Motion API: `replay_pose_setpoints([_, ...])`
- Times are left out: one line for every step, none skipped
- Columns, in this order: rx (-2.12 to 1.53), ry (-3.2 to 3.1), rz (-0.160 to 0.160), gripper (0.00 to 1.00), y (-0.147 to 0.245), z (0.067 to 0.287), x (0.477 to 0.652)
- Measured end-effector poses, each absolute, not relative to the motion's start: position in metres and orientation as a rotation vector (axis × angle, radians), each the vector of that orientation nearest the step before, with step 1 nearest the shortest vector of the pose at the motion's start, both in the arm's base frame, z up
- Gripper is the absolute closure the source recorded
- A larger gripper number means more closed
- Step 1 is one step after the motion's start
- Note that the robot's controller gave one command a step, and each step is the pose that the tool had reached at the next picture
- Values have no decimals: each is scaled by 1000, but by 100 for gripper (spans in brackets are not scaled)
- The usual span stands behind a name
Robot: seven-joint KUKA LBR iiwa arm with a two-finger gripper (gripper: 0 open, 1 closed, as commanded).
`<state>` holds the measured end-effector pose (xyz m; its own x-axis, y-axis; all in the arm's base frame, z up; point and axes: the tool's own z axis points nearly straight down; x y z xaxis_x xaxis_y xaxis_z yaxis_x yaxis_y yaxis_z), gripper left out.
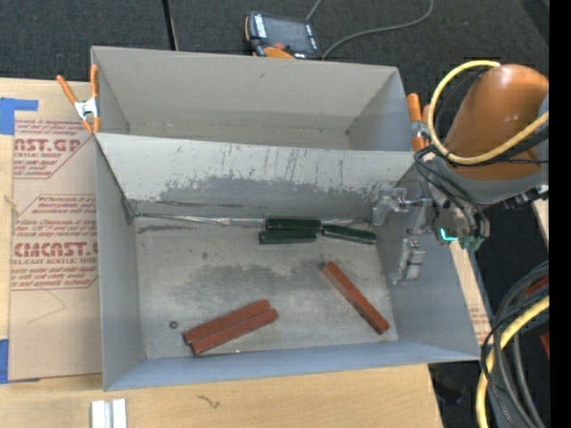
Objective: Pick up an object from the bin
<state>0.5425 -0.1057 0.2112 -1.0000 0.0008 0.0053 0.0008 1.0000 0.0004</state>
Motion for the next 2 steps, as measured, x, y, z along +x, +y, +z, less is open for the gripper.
replay_pose_setpoints([329,-3120,-6,0,-4,106,549])
replay_pose_setpoints([329,-3124,-7,0,130,69,537])
